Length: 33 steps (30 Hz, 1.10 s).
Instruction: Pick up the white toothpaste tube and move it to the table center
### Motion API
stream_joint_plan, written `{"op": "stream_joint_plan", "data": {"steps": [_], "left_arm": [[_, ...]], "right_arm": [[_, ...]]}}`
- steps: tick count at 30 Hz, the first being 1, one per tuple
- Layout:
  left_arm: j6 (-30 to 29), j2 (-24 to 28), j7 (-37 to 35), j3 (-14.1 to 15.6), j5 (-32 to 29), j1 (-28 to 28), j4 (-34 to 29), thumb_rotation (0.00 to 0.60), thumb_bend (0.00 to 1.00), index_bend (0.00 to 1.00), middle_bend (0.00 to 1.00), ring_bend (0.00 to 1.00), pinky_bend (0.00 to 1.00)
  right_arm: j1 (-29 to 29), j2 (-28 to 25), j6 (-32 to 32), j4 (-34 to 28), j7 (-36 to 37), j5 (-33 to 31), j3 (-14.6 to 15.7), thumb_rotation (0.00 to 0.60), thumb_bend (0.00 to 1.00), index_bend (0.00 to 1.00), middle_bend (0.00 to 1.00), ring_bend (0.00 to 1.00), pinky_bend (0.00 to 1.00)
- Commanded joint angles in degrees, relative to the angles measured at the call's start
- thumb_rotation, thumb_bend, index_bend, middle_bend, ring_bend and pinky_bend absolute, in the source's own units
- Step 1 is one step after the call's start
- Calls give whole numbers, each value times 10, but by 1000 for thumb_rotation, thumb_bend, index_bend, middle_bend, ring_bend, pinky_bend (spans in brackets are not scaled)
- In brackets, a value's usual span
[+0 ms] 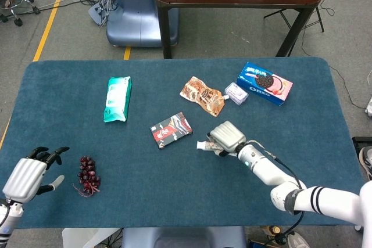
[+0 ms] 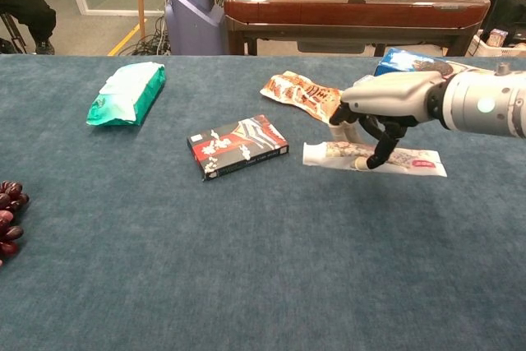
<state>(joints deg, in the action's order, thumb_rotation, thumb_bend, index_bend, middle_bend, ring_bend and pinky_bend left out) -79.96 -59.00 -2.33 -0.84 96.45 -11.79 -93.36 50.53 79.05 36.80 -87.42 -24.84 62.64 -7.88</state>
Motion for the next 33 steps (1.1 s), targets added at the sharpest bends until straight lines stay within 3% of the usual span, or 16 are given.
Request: {"op": "stream_joint_plan", "data": {"steps": [1, 8, 16, 24, 33], "left_arm": [[38, 21, -14, 1, 32, -40, -11, 600, 227, 172, 465, 427, 199], [134, 48, -53, 6, 77, -126, -25, 600, 227, 105, 494, 461, 199], [239, 53, -40, 11, 108, -213, -55, 600, 227, 54, 505, 480, 199], [317, 40, 22, 2, 96, -271, -99, 600, 227, 53, 509, 485, 199], [379, 4, 74, -6, 58, -312, -116, 600, 226, 52, 509, 485, 198]], "right_arm": [[37, -38, -44, -42, 26, 51, -12, 600, 863, 779, 726, 664, 411], [102, -80, -124, -79, 47, 77, -22, 600, 875, 794, 738, 673, 412], [174, -84, -159, -77, 19, 35, -9, 600, 891, 801, 743, 680, 412], [251, -70, -159, -62, -26, -38, 31, 600, 918, 820, 757, 689, 412], [356, -63, -137, -74, -81, -144, 97, 600, 945, 828, 762, 698, 412]]}}
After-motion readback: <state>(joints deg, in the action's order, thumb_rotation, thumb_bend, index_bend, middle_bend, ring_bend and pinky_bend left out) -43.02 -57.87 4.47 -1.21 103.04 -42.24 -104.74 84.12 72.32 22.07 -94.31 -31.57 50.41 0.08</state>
